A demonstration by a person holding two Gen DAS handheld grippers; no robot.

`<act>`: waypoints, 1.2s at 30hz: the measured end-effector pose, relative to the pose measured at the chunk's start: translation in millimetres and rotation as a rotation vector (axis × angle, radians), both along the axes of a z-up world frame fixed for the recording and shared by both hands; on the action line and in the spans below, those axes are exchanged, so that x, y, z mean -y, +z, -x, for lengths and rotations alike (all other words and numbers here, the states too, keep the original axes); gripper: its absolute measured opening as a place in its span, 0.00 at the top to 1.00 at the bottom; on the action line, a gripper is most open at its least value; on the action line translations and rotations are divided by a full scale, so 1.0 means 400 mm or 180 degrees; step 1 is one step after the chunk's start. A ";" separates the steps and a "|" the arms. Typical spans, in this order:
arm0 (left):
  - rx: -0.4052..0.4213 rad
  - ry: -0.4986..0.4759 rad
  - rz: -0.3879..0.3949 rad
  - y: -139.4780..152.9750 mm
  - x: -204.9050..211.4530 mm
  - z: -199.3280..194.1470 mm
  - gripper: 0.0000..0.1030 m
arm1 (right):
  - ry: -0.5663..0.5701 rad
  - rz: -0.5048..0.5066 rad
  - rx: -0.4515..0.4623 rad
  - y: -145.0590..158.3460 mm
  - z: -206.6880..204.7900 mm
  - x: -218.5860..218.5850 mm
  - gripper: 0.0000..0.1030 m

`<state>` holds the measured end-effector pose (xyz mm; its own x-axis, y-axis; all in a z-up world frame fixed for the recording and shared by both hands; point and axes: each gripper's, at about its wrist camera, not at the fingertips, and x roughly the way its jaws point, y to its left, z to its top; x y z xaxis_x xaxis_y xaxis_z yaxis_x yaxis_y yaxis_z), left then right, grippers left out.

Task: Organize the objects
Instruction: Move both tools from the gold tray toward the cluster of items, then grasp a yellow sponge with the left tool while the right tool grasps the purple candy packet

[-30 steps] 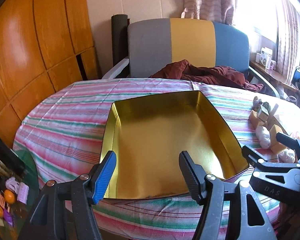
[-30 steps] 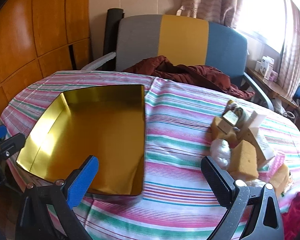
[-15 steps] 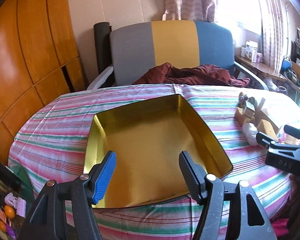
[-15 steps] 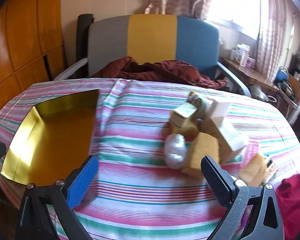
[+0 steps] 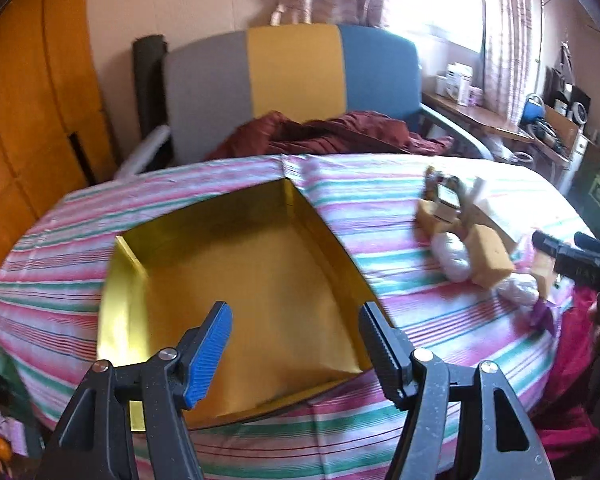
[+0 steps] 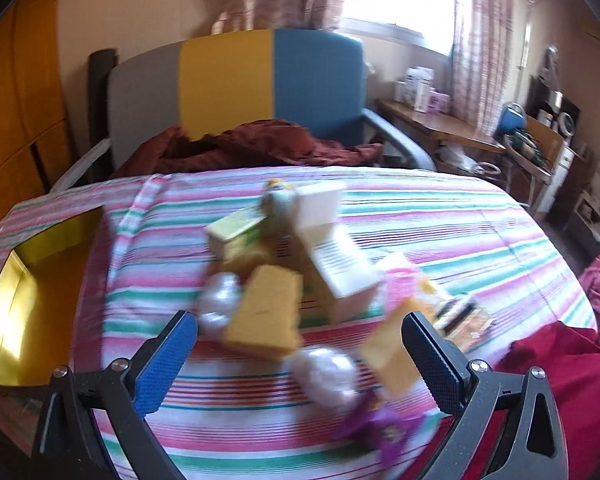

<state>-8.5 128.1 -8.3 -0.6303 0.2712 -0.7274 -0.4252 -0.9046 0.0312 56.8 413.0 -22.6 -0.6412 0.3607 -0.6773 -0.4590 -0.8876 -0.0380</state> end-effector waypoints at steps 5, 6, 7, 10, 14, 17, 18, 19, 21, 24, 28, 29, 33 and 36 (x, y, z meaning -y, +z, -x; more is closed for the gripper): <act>0.0289 -0.0310 -0.0019 -0.029 -0.082 0.006 0.32 | -0.0377 0.0150 -0.0062 0.027 -0.053 -0.146 0.00; 0.0321 -0.0366 -0.0018 -0.034 -0.099 0.003 0.32 | -0.0422 0.0197 -0.0075 0.031 -0.062 -0.171 0.00; 0.0382 -0.0460 -0.0010 -0.040 -0.122 0.001 0.32 | -0.0473 0.0257 -0.0092 0.034 -0.072 -0.203 0.00; 0.0584 -0.0726 -0.0050 -0.051 -0.182 0.004 0.32 | -0.0514 0.0410 -0.0104 0.028 -0.084 -0.270 0.00; 0.0656 -0.1021 -0.0033 -0.053 -0.281 -0.002 0.32 | -0.0593 0.0635 -0.0185 0.003 -0.098 -0.329 0.00; 0.0598 -0.1214 -0.0040 -0.050 -0.352 0.000 0.33 | -0.0744 0.0877 -0.0232 -0.023 -0.112 -0.367 0.00; 0.0566 -0.1297 -0.0057 -0.051 -0.379 0.002 0.33 | -0.0788 0.0948 -0.0253 -0.027 -0.116 -0.380 0.00; 0.0536 -0.1375 -0.0067 -0.052 -0.414 0.004 0.35 | -0.0841 0.1035 -0.0299 -0.028 -0.125 -0.394 0.00; 0.0497 -0.1509 -0.0102 -0.059 -0.464 0.012 0.36 | -0.0905 0.1175 -0.0336 -0.034 -0.137 -0.415 0.00; 0.0488 -0.1581 -0.0013 -0.075 -0.523 0.025 0.36 | -0.0916 0.1367 -0.0337 -0.046 -0.141 -0.428 0.00; 0.0547 -0.1649 0.0172 -0.115 -0.604 0.052 0.36 | -0.0830 0.1398 -0.0308 -0.047 -0.130 -0.424 0.00; 0.0537 -0.1656 0.0200 -0.120 -0.612 0.052 0.36 | -0.0829 0.1421 -0.0320 -0.047 -0.133 -0.426 0.00; 0.0521 -0.1666 0.0420 -0.161 -0.661 0.069 0.36 | -0.0853 0.1594 -0.0369 -0.056 -0.151 -0.448 0.00; 0.0535 -0.1656 0.0534 -0.190 -0.682 0.081 0.38 | -0.0757 0.1792 -0.0389 -0.065 -0.148 -0.451 0.00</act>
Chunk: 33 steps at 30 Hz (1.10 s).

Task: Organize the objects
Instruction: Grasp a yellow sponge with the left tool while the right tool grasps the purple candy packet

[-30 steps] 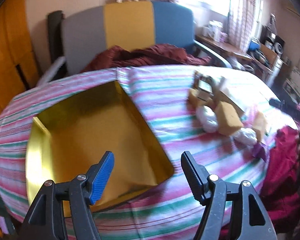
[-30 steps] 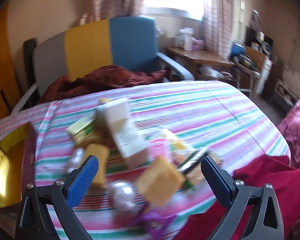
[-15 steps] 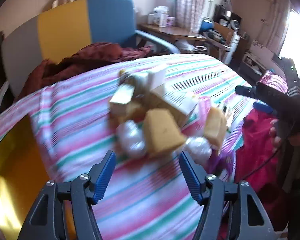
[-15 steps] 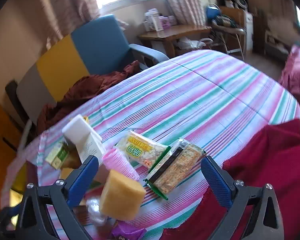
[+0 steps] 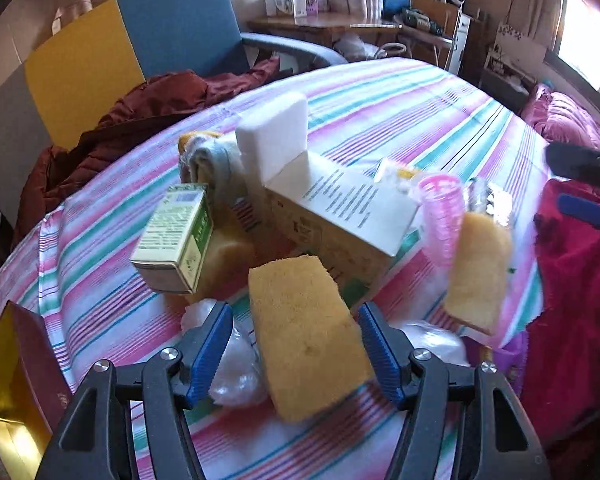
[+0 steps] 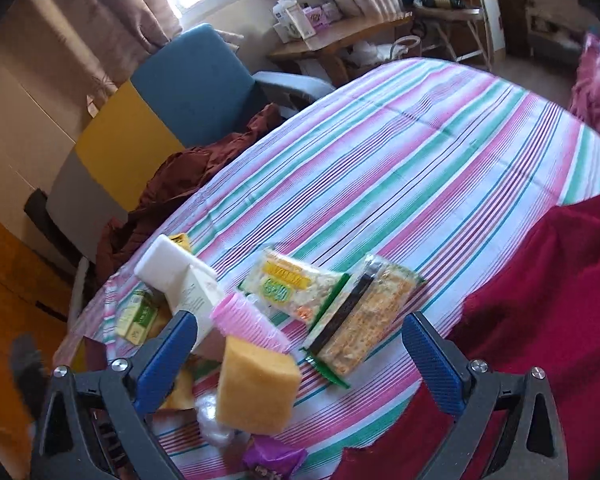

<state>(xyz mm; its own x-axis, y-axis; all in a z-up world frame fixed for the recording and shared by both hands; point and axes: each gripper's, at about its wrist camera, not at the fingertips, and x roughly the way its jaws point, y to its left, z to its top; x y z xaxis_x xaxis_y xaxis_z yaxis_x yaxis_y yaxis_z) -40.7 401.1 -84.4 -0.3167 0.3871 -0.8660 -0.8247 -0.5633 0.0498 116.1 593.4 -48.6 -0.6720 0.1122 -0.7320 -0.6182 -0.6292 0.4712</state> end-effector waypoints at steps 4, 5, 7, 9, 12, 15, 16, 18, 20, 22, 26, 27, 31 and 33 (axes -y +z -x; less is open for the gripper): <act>0.0070 -0.0033 -0.0096 -0.011 0.007 0.005 0.53 | 0.0218 0.0095 -0.0047 -0.005 0.025 0.019 0.00; 0.0054 -0.0056 -0.0132 -0.008 0.012 0.001 0.54 | 0.0273 0.0076 -0.0021 -0.006 0.033 0.027 0.00; 0.0031 -0.0058 -0.0195 -0.002 0.026 -0.007 0.56 | 0.0349 0.0056 0.0017 -0.009 0.044 0.037 0.00; 0.0030 -0.0002 -0.0289 0.013 0.046 -0.014 0.56 | 0.0446 0.0066 0.0064 -0.016 0.055 0.046 0.00; -0.0002 0.0018 -0.0406 0.039 0.075 -0.028 0.56 | 0.0614 0.0103 0.0127 -0.029 0.074 0.063 0.00; 0.0001 0.0055 -0.0487 0.059 0.109 -0.038 0.56 | 0.0732 0.0070 0.0249 -0.042 0.091 0.080 0.01; 0.0002 0.0077 -0.0506 0.065 0.117 -0.038 0.56 | 0.0746 0.0066 0.0281 -0.046 0.094 0.083 0.02; 0.0006 0.0118 -0.0556 0.077 0.136 -0.045 0.56 | 0.0744 0.0058 0.0301 -0.048 0.092 0.081 0.02; 0.0030 0.0174 -0.0607 0.090 0.162 -0.051 0.56 | 0.0800 0.0124 0.0271 -0.051 0.092 0.079 0.02; 0.0039 0.0199 -0.0638 0.099 0.177 -0.054 0.56 | 0.1052 0.0368 0.0292 -0.071 0.103 0.092 0.02; 0.0046 0.0241 -0.0676 0.113 0.213 -0.064 0.56 | 0.1334 0.0123 0.0715 -0.084 0.120 0.165 0.02; 0.0047 0.0247 -0.0688 0.117 0.227 -0.068 0.56 | 0.1450 0.0102 0.0723 -0.079 0.120 0.185 0.02; 0.0075 0.0260 -0.0745 0.132 0.273 -0.081 0.56 | 0.1910 -0.0288 0.0980 -0.078 0.120 0.267 0.02; 0.0084 0.0265 -0.0768 0.136 0.288 -0.087 0.56 | 0.2108 -0.0584 0.1229 -0.091 0.126 0.304 0.03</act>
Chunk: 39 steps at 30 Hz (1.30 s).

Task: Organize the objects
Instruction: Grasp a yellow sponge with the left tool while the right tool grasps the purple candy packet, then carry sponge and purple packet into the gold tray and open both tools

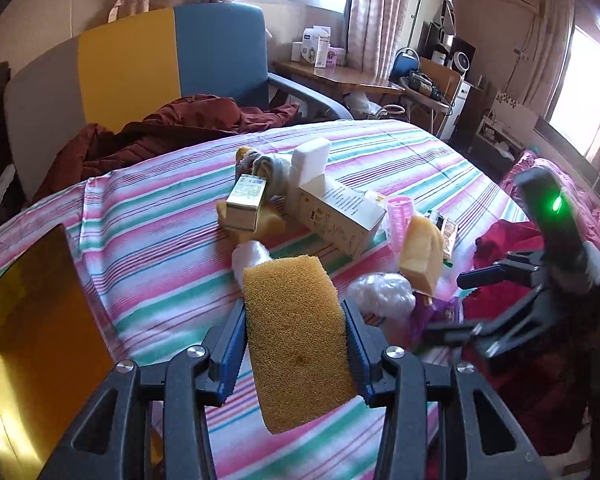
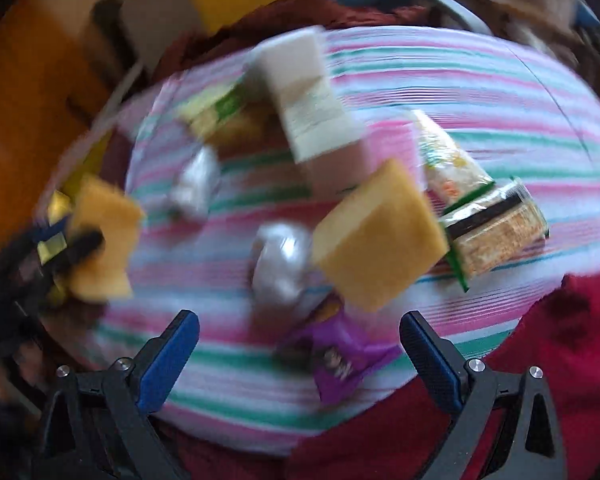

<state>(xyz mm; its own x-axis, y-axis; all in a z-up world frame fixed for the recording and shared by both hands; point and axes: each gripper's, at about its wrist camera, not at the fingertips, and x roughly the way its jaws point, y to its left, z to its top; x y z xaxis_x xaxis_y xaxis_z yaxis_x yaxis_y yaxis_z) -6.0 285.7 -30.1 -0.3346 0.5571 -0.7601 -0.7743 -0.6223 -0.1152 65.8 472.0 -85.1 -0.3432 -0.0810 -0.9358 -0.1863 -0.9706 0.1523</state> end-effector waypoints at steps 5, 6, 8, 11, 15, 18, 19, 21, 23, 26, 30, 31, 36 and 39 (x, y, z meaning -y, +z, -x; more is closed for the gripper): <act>0.0019 0.0078 -0.0097 0.014 0.053 -0.011 0.55 | 0.0394 -0.0591 0.0324 -0.043 0.013 0.040 0.38; 0.0021 0.0095 -0.0110 0.017 0.061 -0.010 0.55 | 0.0393 -0.0678 0.0390 -0.054 0.014 0.040 0.46; 0.0010 0.0140 -0.0155 0.027 0.083 -0.010 0.55 | 0.0383 -0.0688 0.0446 -0.064 0.008 0.036 0.65; -0.0007 0.0234 -0.0234 0.040 0.129 -0.007 0.55 | 0.0317 -0.0641 0.0387 -0.043 -0.016 0.036 0.65; 0.0027 0.0477 -0.0333 0.050 0.209 0.012 0.55 | 0.0414 -0.0555 0.0220 0.014 -0.054 0.070 0.65; 0.0034 0.0733 -0.0399 0.055 0.292 0.033 0.55 | 0.0546 -0.0403 -0.0018 0.069 -0.068 0.113 0.65; 0.0034 0.0818 -0.0409 0.054 0.317 0.038 0.55 | 0.0604 -0.0313 -0.0144 0.090 -0.060 0.137 0.65; 0.0041 0.1061 -0.0426 0.051 0.388 0.058 0.55 | 0.0725 -0.0226 -0.0334 0.115 -0.036 0.200 0.65; 0.0013 0.1241 -0.0413 0.048 0.446 0.073 0.55 | 0.0897 -0.0123 -0.0521 0.137 -0.007 0.277 0.65; -0.0016 0.1574 -0.0351 0.037 0.545 0.098 0.55 | 0.1137 0.0022 -0.0683 0.164 0.069 0.371 0.65; -0.0031 0.1846 -0.0273 0.021 0.645 0.111 0.55 | 0.1429 0.0192 -0.0783 0.156 0.166 0.543 0.65; -0.0020 0.1929 -0.0242 0.011 0.675 0.114 0.54 | 0.1472 0.0221 -0.0777 0.155 0.174 0.571 0.65; -0.0090 0.2160 -0.0064 -0.026 0.752 0.119 0.53 | 0.1578 0.0085 -0.0788 0.128 0.253 0.699 0.65; -0.0160 0.2120 -0.0056 -0.024 0.764 0.117 0.54 | 0.1485 -0.0003 -0.0814 0.133 0.282 0.722 0.65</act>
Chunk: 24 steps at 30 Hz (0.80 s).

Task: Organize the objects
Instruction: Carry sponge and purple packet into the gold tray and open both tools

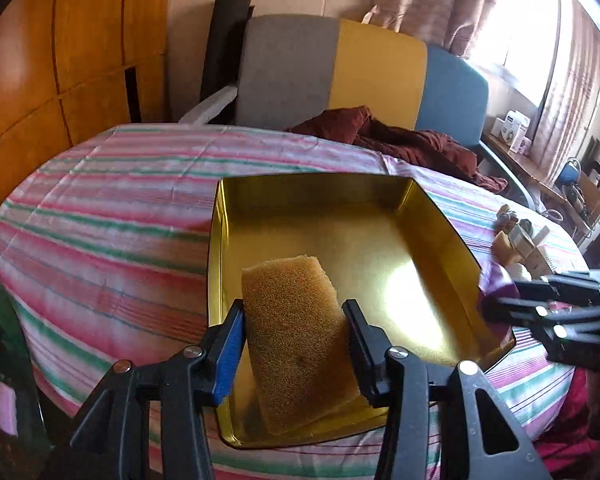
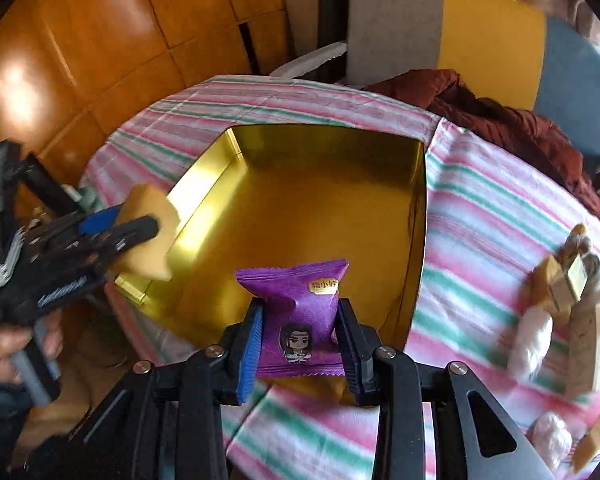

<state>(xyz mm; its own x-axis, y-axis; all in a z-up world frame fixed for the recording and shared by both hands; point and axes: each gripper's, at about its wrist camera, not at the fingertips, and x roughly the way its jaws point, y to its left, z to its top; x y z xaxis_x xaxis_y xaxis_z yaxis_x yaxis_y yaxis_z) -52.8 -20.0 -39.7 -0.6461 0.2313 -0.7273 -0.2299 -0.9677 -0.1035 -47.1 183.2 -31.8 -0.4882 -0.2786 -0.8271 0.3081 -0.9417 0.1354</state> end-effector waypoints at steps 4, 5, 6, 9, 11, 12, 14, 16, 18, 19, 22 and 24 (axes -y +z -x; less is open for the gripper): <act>-0.0042 0.0033 -0.0068 0.014 -0.005 0.027 0.54 | 0.0009 -0.0014 -0.0008 0.007 0.027 0.005 0.65; -0.0041 0.0056 -0.0106 0.020 -0.008 0.039 0.54 | -0.0007 -0.0030 0.0013 0.004 0.037 0.007 0.65; -0.0054 0.0091 -0.0145 0.031 -0.012 0.049 0.54 | -0.0013 -0.0039 0.0027 0.002 0.044 0.009 0.65; -0.0126 0.0052 -0.0185 0.055 -0.022 0.053 0.54 | 0.0052 0.0047 0.0100 -0.009 0.048 0.013 0.65; -0.0130 0.0038 -0.0111 0.059 -0.032 0.055 0.54 | 0.0071 0.0121 0.0152 -0.022 0.047 0.017 0.65; -0.0094 0.0034 -0.0066 0.053 -0.032 0.051 0.53 | 0.0067 0.0133 0.0171 -0.030 0.048 0.019 0.65; -0.0071 0.0072 -0.0036 0.045 -0.022 0.048 0.53 | 0.0016 0.0143 0.0161 -0.038 0.049 0.019 0.65; 0.0001 0.0110 -0.0018 0.030 -0.006 0.043 0.52 | -0.0105 0.0167 0.0159 -0.042 0.059 0.006 0.65; 0.0094 0.0110 -0.0025 0.014 0.006 0.036 0.50 | -0.0136 0.0152 0.0168 -0.043 0.065 -0.001 0.65; 0.0128 0.0109 0.0027 0.003 0.009 0.031 0.49 | -0.0174 0.0128 0.0161 -0.044 0.066 -0.007 0.64; 0.0161 0.0249 0.0259 -0.020 0.019 0.014 0.47 | -0.0325 0.0094 0.0218 -0.055 0.068 -0.026 0.60; 0.0171 0.0313 0.0233 -0.024 0.034 0.001 0.45 | -0.0386 0.0136 0.0249 -0.063 0.064 -0.040 0.54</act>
<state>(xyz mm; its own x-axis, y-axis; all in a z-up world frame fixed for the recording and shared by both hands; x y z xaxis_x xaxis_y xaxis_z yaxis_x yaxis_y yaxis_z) -53.1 -33.7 -49.4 -0.6228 0.1137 -0.7741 -0.1295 -0.9907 -0.0413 -72.9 199.1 -57.0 -0.4550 -0.2571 -0.8525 0.1793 -0.9642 0.1951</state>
